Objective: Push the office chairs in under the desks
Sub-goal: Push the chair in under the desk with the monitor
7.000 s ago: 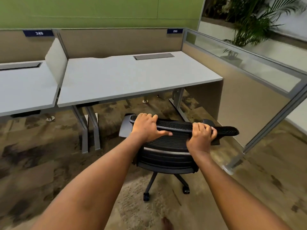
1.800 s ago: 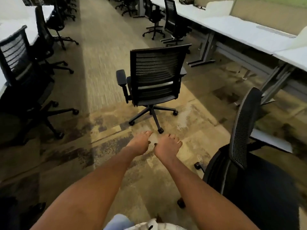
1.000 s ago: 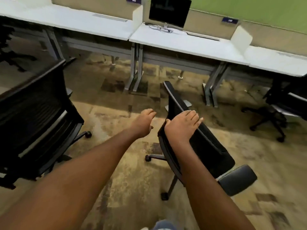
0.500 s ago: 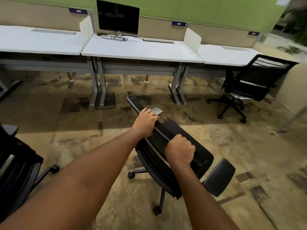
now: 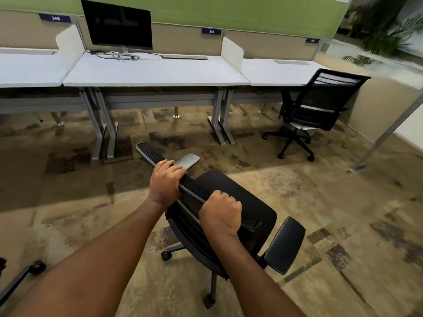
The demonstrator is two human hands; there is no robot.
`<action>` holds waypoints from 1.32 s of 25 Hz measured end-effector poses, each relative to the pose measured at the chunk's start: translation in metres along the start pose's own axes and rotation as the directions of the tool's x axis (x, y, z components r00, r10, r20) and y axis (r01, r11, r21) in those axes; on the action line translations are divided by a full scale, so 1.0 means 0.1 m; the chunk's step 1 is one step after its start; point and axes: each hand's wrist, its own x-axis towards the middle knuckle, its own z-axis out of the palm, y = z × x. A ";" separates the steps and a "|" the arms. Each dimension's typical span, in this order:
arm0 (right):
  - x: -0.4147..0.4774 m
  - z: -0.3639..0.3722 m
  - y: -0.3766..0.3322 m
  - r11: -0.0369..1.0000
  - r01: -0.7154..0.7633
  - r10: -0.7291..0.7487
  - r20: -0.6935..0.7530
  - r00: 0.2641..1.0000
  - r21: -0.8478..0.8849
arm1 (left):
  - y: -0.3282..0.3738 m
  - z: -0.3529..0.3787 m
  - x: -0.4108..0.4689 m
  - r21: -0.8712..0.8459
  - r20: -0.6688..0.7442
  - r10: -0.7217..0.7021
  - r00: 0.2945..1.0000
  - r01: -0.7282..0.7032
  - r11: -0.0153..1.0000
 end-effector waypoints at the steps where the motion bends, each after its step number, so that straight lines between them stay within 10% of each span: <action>1: 0.07 0.01 0.05 1.000 0.012 -0.012 -0.008 1.000 0.001 | 0.03 0.05 0.05 0.003 -0.009 -0.004 1.000 0.004 1.000; 33: 3.70 0.57 -0.25 0.993 0.074 -0.081 -0.078 0.994 -0.092 | -1.09 2.02 2.61 -0.047 0.085 -0.279 0.957 0.284 0.958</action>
